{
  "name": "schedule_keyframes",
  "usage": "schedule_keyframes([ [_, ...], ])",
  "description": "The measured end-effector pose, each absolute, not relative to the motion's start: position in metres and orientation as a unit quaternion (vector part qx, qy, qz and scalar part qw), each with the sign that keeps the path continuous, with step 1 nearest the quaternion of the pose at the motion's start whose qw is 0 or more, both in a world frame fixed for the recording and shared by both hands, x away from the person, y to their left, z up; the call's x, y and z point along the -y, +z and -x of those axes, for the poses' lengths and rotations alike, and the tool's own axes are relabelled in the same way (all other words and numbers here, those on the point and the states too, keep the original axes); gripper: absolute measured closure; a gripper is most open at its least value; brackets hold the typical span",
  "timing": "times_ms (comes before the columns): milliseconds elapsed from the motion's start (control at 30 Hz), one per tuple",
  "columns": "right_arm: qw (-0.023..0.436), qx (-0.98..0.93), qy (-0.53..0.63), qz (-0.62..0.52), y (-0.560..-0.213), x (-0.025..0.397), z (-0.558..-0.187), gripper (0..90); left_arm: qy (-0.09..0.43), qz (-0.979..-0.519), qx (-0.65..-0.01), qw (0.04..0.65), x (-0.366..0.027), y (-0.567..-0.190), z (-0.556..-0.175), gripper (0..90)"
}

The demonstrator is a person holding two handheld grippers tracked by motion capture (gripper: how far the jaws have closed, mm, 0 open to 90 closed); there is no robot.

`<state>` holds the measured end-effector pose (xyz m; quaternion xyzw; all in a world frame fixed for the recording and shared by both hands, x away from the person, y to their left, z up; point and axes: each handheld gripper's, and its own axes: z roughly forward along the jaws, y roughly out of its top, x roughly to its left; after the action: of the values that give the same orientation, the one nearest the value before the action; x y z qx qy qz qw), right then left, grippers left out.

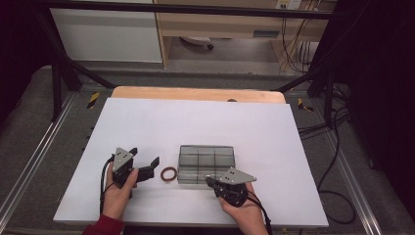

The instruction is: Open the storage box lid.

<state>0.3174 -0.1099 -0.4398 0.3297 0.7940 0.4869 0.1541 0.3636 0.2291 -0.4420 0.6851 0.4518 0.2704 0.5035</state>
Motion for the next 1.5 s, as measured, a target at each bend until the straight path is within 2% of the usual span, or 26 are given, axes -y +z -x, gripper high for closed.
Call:
schedule_keyframes([
  [1500,0.178,-0.779,0.508,-0.32,-0.415,0.116,-0.326,90.0,0.251,-0.729,-0.381,0.51,-0.203,-0.438,-0.355,10.1],
])
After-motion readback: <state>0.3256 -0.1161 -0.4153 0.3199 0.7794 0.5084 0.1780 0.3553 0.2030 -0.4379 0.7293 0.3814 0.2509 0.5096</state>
